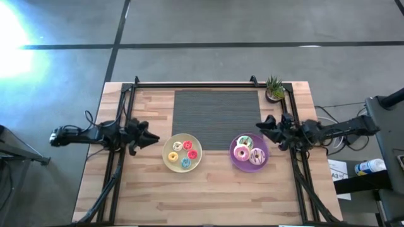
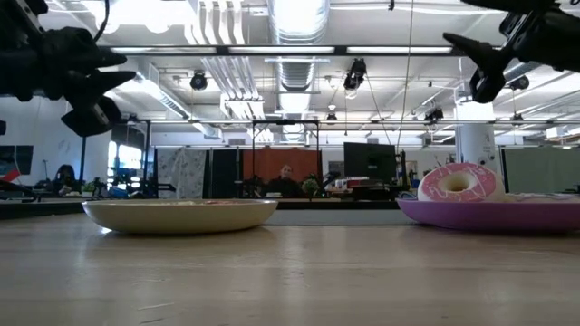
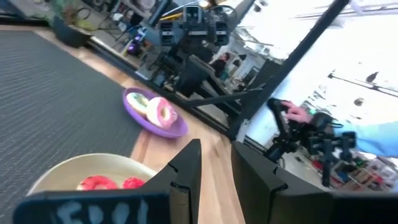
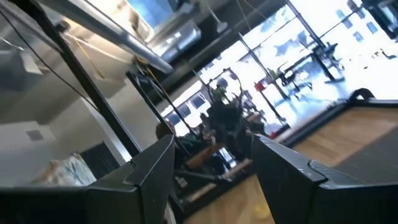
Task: Pick & Place donuts
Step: Return to Home Position
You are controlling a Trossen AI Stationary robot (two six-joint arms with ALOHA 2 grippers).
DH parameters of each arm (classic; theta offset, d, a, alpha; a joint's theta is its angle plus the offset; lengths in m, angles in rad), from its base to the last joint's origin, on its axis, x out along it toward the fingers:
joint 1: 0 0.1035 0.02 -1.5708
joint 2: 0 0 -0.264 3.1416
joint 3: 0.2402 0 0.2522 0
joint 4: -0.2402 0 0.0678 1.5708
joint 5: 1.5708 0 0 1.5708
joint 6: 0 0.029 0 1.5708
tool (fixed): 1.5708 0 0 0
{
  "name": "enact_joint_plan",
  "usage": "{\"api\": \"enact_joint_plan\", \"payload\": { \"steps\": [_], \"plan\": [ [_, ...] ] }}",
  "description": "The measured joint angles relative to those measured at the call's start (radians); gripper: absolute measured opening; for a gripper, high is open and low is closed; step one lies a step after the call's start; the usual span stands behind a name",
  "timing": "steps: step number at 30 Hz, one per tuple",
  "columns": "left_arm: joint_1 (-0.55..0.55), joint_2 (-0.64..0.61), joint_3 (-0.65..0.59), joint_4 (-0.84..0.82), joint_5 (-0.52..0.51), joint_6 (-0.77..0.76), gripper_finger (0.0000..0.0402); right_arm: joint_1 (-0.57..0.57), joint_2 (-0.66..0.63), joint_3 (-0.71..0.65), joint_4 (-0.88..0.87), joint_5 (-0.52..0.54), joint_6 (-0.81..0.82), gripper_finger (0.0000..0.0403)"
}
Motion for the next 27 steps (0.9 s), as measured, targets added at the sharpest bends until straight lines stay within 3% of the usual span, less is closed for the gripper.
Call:
{"api": "enact_joint_plan", "payload": {
  "steps": [11, 18, 27],
  "plan": [
    [-0.011, 0.000, -0.009, 0.017, 0.000, 0.000, 0.0062, 0.000, -0.203, 0.000, -0.041, 0.000, 0.000, 0.0206],
    [0.039, 0.000, -0.010, 0.017, 0.000, 0.000, 0.0062, 0.000, -0.343, 0.000, -0.108, 0.000, -0.001, 0.0206],
    [0.135, 0.000, -0.010, 0.016, 0.000, 0.000, 0.0062, -0.062, -0.350, 0.001, -0.177, -0.002, 0.000, 0.0206]
  ]
}}
